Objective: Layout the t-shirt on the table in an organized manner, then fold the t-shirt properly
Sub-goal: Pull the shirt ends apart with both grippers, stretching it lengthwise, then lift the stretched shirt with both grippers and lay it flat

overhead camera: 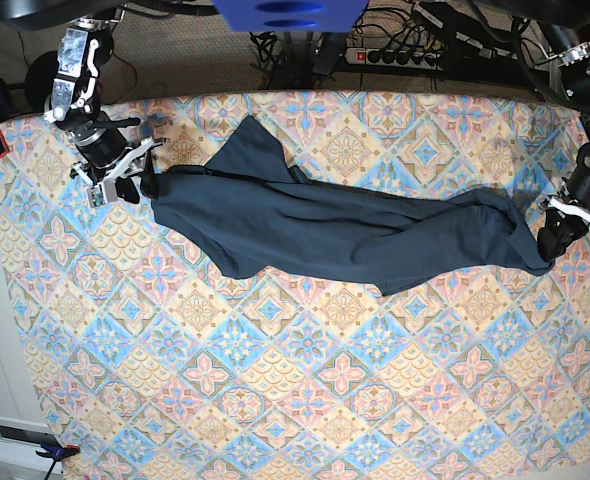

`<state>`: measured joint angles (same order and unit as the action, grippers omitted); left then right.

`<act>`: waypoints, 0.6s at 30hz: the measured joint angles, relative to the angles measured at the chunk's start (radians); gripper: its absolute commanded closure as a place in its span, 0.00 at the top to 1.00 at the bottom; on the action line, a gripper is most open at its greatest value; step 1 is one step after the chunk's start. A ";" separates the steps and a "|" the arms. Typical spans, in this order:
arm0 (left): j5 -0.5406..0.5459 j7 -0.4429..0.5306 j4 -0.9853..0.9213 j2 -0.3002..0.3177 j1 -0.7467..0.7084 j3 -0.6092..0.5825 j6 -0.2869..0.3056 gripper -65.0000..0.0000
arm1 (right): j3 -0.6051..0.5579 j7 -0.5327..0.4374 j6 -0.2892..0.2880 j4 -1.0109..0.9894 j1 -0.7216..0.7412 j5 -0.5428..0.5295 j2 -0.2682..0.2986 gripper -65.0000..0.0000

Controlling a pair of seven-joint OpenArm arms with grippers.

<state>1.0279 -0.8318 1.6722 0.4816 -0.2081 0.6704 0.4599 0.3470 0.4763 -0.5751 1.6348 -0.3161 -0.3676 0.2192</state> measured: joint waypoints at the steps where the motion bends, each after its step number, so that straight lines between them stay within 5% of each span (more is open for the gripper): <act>1: 0.000 0.000 0.000 0.000 0.000 0.000 0.000 0.00 | -0.002 0.006 0.001 -0.001 0.007 0.000 0.000 0.33; 18: 0.000 0.000 0.000 0.000 0.000 0.000 0.000 0.00 | -0.070 -0.004 0.003 -0.094 0.075 0.000 0.000 0.33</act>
<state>1.0279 -0.8318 1.6722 0.4816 -0.2077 0.6704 0.4599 0.2771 0.4721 -0.5724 1.5410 -0.2409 -0.3672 0.2192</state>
